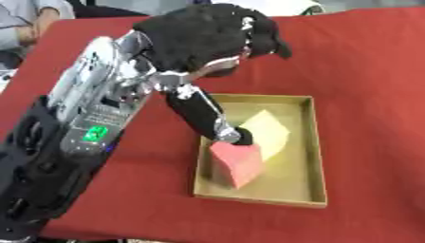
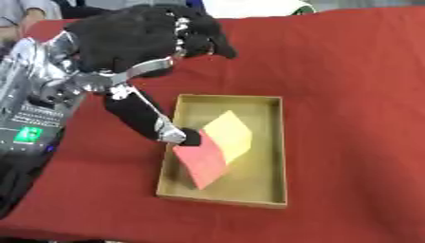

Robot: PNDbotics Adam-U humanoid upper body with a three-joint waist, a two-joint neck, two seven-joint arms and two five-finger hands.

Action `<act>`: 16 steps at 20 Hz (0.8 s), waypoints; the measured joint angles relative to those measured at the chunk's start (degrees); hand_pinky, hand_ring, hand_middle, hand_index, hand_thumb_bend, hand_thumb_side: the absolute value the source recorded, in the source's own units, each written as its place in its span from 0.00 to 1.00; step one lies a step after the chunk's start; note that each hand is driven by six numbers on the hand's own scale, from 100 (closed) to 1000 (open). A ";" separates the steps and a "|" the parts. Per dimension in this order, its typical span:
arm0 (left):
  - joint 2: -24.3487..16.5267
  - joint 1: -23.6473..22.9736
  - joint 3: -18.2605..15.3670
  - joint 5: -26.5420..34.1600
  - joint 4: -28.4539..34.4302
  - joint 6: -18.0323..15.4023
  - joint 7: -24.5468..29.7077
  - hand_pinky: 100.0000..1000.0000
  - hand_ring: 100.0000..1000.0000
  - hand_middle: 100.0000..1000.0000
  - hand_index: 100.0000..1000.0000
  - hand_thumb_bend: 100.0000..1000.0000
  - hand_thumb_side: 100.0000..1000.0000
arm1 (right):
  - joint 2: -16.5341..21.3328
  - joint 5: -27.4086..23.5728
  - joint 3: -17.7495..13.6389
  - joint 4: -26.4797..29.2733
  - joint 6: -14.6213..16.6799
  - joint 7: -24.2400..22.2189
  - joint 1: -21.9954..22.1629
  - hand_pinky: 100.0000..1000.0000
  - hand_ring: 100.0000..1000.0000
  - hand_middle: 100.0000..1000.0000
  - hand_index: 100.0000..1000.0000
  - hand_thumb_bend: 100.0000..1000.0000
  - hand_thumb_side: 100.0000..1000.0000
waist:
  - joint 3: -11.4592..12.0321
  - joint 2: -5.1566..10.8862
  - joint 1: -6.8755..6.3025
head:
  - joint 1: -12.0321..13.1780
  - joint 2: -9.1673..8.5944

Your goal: Pick up objects on the table and place them in the box.

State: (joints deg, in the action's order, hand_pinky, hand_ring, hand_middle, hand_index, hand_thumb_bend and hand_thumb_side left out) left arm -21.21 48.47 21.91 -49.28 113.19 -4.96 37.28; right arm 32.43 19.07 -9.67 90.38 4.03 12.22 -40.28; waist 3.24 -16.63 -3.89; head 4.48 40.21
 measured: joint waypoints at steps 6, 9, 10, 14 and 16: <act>-0.03 -0.23 -5.61 5.48 0.40 3.15 -7.05 0.86 0.85 0.71 0.84 0.37 0.29 | -0.35 0.00 -0.09 0.65 -0.02 0.06 0.00 0.70 0.76 0.58 0.80 0.03 0.95 | 0.43 0.22 0.05 | -0.78 0.09; -0.17 -0.90 -8.43 7.57 0.49 5.30 -11.11 0.84 0.82 0.68 0.82 0.28 0.24 | -0.36 0.00 0.01 1.25 0.13 0.21 0.00 0.70 0.76 0.58 0.80 0.04 0.94 | 0.68 0.43 0.16 | -1.11 0.10; -0.32 -1.18 -9.22 8.22 0.50 5.91 -12.47 0.84 0.81 0.67 0.81 0.23 0.22 | -0.36 0.00 0.09 1.47 0.17 0.25 0.00 0.70 0.76 0.58 0.80 0.04 0.94 | 0.69 0.43 0.18 | -1.15 0.10; -0.71 -2.31 -12.11 13.02 0.59 7.73 -19.05 0.86 0.80 0.66 0.79 0.17 0.22 | -0.36 -0.01 0.17 2.46 0.38 0.44 0.00 0.70 0.76 0.58 0.81 0.04 0.93 | 0.91 0.43 0.32 | -1.36 0.10; -1.32 -3.20 -13.42 16.75 0.60 7.82 -23.39 0.87 0.80 0.66 0.77 0.13 0.25 | -0.36 -0.01 0.24 3.13 0.51 0.57 0.00 0.70 0.76 0.58 0.81 0.05 0.92 | 1.12 0.43 0.38 | -1.48 0.10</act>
State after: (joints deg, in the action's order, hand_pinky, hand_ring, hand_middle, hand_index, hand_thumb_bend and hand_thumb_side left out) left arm -22.54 45.27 8.49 -32.53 113.80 2.86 13.90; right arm 32.07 19.06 -9.43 93.51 4.54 12.79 -40.28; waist 4.36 -16.20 -3.52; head 3.00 40.31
